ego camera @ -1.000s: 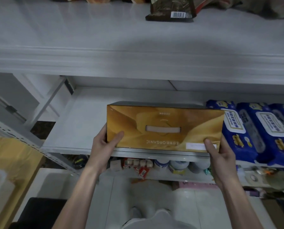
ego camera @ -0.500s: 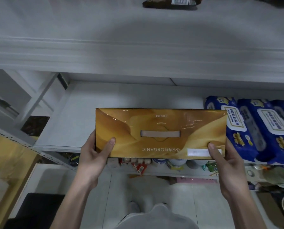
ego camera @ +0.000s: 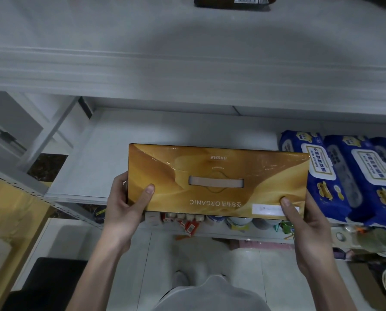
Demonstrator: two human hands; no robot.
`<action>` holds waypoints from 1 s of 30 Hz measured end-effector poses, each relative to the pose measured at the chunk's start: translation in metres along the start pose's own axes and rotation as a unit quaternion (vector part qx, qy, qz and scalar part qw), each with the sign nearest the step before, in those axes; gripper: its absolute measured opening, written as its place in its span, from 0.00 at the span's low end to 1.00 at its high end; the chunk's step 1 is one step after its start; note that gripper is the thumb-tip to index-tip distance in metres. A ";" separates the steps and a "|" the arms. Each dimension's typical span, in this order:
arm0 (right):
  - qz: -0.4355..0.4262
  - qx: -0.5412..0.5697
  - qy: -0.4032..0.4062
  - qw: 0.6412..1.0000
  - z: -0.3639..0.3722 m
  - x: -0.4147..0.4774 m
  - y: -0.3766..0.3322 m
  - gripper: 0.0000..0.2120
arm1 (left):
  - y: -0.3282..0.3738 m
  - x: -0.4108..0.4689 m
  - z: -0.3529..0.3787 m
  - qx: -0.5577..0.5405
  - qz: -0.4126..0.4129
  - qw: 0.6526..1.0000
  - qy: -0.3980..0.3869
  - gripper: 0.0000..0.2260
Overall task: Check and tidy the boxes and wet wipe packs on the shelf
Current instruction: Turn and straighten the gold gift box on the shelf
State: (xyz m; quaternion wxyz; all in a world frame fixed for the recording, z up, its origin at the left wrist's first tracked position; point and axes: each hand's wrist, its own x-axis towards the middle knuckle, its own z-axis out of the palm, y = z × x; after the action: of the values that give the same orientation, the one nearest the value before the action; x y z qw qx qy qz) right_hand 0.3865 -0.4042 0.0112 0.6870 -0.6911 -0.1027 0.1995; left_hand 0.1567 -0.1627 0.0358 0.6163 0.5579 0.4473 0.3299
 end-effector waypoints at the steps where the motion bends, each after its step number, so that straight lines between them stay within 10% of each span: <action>1: 0.001 0.000 0.001 1.000 0.000 -0.001 0.000 0.30 | 0.000 -0.001 0.000 0.001 0.000 1.000 0.000 0.26; 30: 0.011 -0.042 0.042 0.998 0.028 0.041 -0.038 0.17 | 0.014 0.023 0.018 0.058 0.071 0.996 0.011 0.27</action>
State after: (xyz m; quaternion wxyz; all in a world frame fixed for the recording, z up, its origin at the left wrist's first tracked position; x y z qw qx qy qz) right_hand 0.4164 -0.3606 0.0439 0.6584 -0.7285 -0.0744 0.1738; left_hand 0.1827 -0.1467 0.0452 0.5529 0.6191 0.4321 0.3525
